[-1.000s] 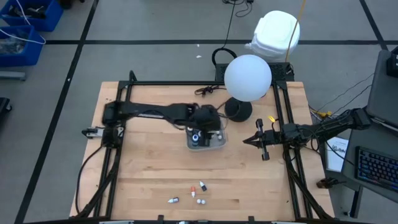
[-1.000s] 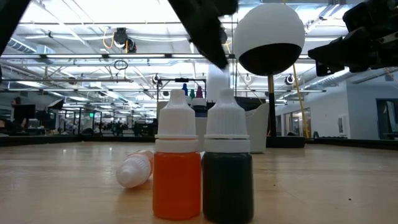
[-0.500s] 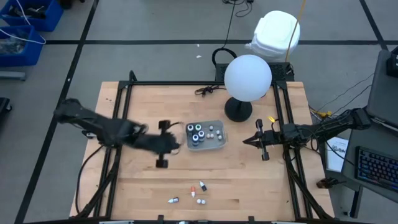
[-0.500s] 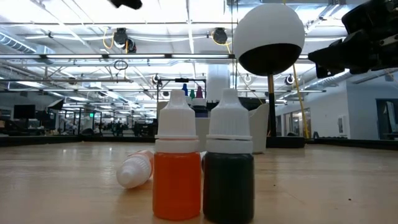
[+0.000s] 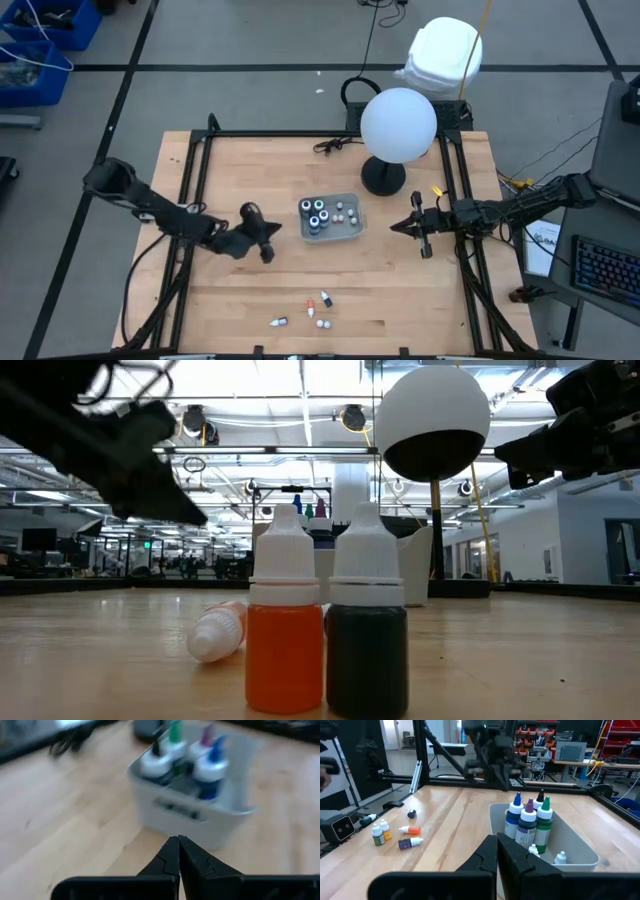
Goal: Pick & Place food coloring
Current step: Adjust the gray bin, then put the small green food coloring bottle into the gray bin
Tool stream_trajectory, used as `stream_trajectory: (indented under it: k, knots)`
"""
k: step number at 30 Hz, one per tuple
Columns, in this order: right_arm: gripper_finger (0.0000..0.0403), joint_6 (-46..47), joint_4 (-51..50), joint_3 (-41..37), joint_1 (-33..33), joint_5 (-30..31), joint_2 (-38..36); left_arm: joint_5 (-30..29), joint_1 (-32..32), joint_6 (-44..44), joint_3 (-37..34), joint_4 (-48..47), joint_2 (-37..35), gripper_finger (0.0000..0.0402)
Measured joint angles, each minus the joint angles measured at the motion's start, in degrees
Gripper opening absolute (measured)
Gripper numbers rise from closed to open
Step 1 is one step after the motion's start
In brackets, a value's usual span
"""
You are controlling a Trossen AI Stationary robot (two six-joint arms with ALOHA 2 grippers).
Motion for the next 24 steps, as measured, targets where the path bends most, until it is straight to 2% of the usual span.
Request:
stream_trajectory:
  k: [3, 8, 19, 24]
  knots:
    - [0.0, -0.22, 0.58, 0.0, -0.01, 2.26, 0.21, 3.4, 4.51, -1.9, 0.21, -1.0, 3.36, 0.0004]
    - [0.0, -0.27, 1.05, -0.01, -0.04, 2.49, 0.59, 12.89, 11.79, 3.87, 3.29, 4.4, 9.37, 0.0005]
    - [0.0, -1.41, 0.42, -0.01, -0.04, 2.4, 0.87, 20.47, 20.17, 11.64, 13.89, 0.8, 17.11, 0.0004]
    - [0.0, -1.48, 0.37, -0.01, -0.02, 2.38, 0.87, 20.77, 21.11, 11.68, 15.88, -5.18, 17.29, 0.0007]
